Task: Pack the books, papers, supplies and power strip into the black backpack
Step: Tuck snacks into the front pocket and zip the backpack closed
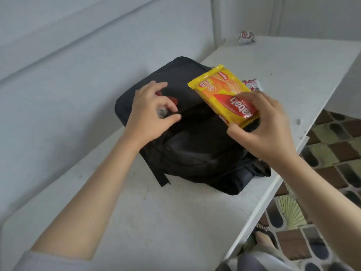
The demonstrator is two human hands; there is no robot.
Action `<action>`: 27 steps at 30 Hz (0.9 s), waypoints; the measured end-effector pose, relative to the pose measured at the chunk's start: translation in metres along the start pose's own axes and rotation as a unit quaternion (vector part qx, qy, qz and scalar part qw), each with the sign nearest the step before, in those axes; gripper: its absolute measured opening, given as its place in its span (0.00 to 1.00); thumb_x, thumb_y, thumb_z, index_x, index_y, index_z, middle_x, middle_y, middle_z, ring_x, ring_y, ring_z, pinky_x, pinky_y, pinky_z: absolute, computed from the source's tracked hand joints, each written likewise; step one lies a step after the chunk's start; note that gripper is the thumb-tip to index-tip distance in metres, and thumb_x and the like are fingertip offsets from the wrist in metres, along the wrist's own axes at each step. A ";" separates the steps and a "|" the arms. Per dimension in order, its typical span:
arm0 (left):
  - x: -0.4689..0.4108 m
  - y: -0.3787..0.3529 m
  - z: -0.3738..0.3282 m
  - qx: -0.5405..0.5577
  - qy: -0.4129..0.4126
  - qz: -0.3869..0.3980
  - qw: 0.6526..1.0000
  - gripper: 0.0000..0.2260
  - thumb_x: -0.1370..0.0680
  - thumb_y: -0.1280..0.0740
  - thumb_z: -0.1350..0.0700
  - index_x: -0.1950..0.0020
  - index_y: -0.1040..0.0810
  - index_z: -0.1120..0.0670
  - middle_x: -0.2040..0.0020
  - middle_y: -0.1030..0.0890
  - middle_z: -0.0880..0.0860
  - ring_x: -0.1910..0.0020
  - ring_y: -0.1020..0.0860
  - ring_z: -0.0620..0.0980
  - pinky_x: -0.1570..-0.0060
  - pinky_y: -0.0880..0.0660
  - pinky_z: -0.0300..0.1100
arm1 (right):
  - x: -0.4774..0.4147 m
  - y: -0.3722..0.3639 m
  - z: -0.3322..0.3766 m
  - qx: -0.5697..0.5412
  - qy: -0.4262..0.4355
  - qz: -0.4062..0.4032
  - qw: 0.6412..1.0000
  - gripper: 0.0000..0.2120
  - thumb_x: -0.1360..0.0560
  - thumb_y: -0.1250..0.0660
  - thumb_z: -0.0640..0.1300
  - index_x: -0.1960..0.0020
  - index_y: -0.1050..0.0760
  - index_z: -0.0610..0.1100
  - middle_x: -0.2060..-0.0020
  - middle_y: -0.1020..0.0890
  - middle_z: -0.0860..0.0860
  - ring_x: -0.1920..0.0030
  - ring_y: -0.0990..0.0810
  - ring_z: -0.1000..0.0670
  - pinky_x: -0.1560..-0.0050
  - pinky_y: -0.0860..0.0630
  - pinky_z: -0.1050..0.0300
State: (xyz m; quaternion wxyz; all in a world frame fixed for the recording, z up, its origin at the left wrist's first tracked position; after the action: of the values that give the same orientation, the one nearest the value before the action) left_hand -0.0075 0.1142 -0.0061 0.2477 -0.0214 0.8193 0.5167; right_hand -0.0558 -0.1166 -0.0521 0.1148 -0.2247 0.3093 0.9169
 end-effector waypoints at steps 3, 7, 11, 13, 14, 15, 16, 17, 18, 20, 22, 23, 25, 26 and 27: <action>-0.008 0.011 0.002 0.061 0.014 -0.089 0.994 0.02 0.30 0.26 0.57 0.61 0.18 0.54 0.39 0.25 0.46 0.38 0.29 0.42 0.36 0.33 0.43 | 0.005 0.008 -0.001 -0.055 0.019 0.000 0.998 0.28 0.36 0.38 0.60 0.38 0.27 0.51 0.41 0.24 0.55 0.42 0.28 0.53 0.48 0.32 0.65; -0.009 0.018 0.003 0.101 0.030 -0.154 0.983 0.03 0.29 0.28 0.59 0.61 0.20 0.53 0.43 0.23 0.49 0.47 0.28 0.30 0.47 0.37 0.21 | 0.013 0.009 -0.001 -0.140 0.043 0.054 0.988 0.24 0.35 0.38 0.57 0.41 0.26 0.52 0.44 0.23 0.59 0.44 0.25 0.53 0.51 0.26 0.57; -0.004 0.024 -0.002 0.107 0.026 -0.189 0.976 0.01 0.28 0.29 0.58 0.60 0.19 0.53 0.45 0.23 0.47 0.45 0.27 0.36 0.48 0.36 0.23 | 0.012 -0.004 -0.004 -0.099 0.051 0.132 0.985 0.25 0.35 0.41 0.59 0.42 0.23 0.51 0.41 0.22 0.56 0.41 0.26 0.55 0.46 0.27 0.59; -0.005 0.025 -0.006 0.103 0.014 -0.192 0.976 0.01 0.28 0.29 0.57 0.60 0.19 0.53 0.45 0.23 0.47 0.44 0.27 0.39 0.46 0.35 0.24 | 0.006 -0.011 0.000 -0.054 0.064 0.152 0.985 0.27 0.35 0.43 0.61 0.42 0.22 0.50 0.39 0.22 0.52 0.39 0.27 0.54 0.42 0.29 0.58; -0.006 0.026 -0.007 0.099 0.011 -0.189 0.977 0.02 0.28 0.29 0.57 0.60 0.19 0.54 0.45 0.23 0.46 0.44 0.27 0.39 0.46 0.35 0.24 | 0.002 -0.015 0.003 -0.037 0.075 0.158 0.984 0.28 0.35 0.43 0.61 0.41 0.22 0.48 0.38 0.23 0.51 0.38 0.27 0.52 0.40 0.30 0.57; -0.007 0.026 -0.008 0.096 0.012 -0.187 0.978 0.02 0.28 0.29 0.57 0.59 0.19 0.54 0.45 0.23 0.46 0.43 0.27 0.40 0.46 0.35 0.24 | -0.002 -0.020 0.007 -0.022 0.087 0.163 0.983 0.29 0.34 0.44 0.61 0.41 0.22 0.47 0.38 0.23 0.50 0.38 0.27 0.51 0.39 0.30 0.56; -0.007 0.027 -0.009 0.095 0.015 -0.184 0.978 0.02 0.28 0.29 0.56 0.59 0.19 0.54 0.45 0.23 0.46 0.42 0.26 0.41 0.46 0.35 0.24 | -0.006 -0.025 0.011 -0.011 0.099 0.169 0.981 0.29 0.34 0.44 0.61 0.40 0.22 0.46 0.39 0.22 0.49 0.38 0.26 0.50 0.39 0.31 0.57; -0.008 0.028 -0.009 0.096 0.015 -0.183 0.978 0.02 0.28 0.29 0.56 0.60 0.19 0.53 0.45 0.24 0.45 0.42 0.26 0.42 0.45 0.35 0.24 | -0.009 -0.032 0.014 -0.002 0.114 0.174 0.978 0.29 0.33 0.44 0.61 0.40 0.22 0.46 0.39 0.22 0.49 0.38 0.26 0.50 0.39 0.32 0.59; -0.008 0.028 -0.009 0.095 0.014 -0.181 0.979 0.02 0.28 0.29 0.56 0.60 0.20 0.53 0.45 0.24 0.45 0.41 0.26 0.43 0.45 0.34 0.24 | -0.012 -0.038 0.018 0.001 0.128 0.180 0.975 0.29 0.32 0.44 0.60 0.40 0.22 0.45 0.40 0.21 0.49 0.39 0.25 0.50 0.39 0.33 0.62; -0.007 0.028 -0.010 0.094 0.006 -0.176 0.980 0.02 0.28 0.29 0.56 0.60 0.20 0.51 0.45 0.24 0.45 0.42 0.25 0.44 0.44 0.34 0.26 | -0.016 -0.050 0.024 -0.003 0.152 0.203 0.967 0.27 0.31 0.43 0.58 0.40 0.22 0.44 0.41 0.21 0.48 0.39 0.25 0.50 0.38 0.38 0.69; -0.007 0.027 -0.010 0.091 -0.002 -0.170 0.981 0.02 0.28 0.29 0.55 0.60 0.20 0.51 0.45 0.24 0.45 0.42 0.25 0.44 0.44 0.33 0.28 | -0.022 -0.060 0.030 -0.004 0.173 0.235 0.957 0.25 0.30 0.42 0.55 0.40 0.22 0.43 0.41 0.20 0.46 0.38 0.25 0.47 0.35 0.40 0.68; -0.007 0.026 -0.010 0.088 -0.003 -0.166 0.982 0.02 0.28 0.29 0.55 0.59 0.20 0.51 0.45 0.24 0.45 0.42 0.26 0.43 0.44 0.33 0.28 | -0.024 -0.064 0.034 0.005 0.193 0.240 0.951 0.23 0.30 0.41 0.52 0.41 0.21 0.42 0.42 0.19 0.45 0.39 0.24 0.45 0.34 0.38 0.63; -0.007 0.025 -0.010 0.079 -0.003 -0.161 0.984 0.02 0.28 0.29 0.54 0.59 0.19 0.52 0.44 0.23 0.45 0.41 0.26 0.43 0.44 0.32 0.28 | -0.030 -0.072 0.039 0.064 0.248 0.207 0.944 0.17 0.30 0.37 0.45 0.44 0.18 0.45 0.48 0.17 0.46 0.47 0.21 0.43 0.40 0.28 0.52; -0.007 0.025 -0.011 0.077 -0.003 -0.160 0.984 0.02 0.28 0.29 0.54 0.59 0.19 0.52 0.44 0.23 0.45 0.41 0.26 0.43 0.44 0.33 0.28 | -0.034 -0.074 0.040 0.111 0.262 0.177 0.942 0.16 0.30 0.36 0.42 0.46 0.18 0.47 0.52 0.17 0.47 0.50 0.21 0.42 0.49 0.26 0.51; -0.007 0.025 -0.011 0.078 -0.003 -0.160 0.984 0.02 0.28 0.29 0.54 0.59 0.19 0.52 0.44 0.23 0.45 0.41 0.26 0.44 0.44 0.33 0.27 | -0.036 -0.076 0.039 0.160 0.262 0.149 0.940 0.15 0.31 0.35 0.40 0.47 0.17 0.48 0.55 0.17 0.47 0.53 0.22 0.42 0.55 0.28 0.52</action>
State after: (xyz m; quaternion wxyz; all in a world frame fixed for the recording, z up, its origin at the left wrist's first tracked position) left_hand -0.0126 0.1149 0.0219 0.3301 -0.1312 0.8424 0.4052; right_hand -0.0107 -0.0359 -0.0459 -0.0739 -0.3872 0.5007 0.7707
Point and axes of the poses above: each hand's wrist, its own x-axis away from the middle knuckle, its own y-axis out of the back of the hand, z = x × y, the point moved 7 cm from there along -x, towards the middle knuckle
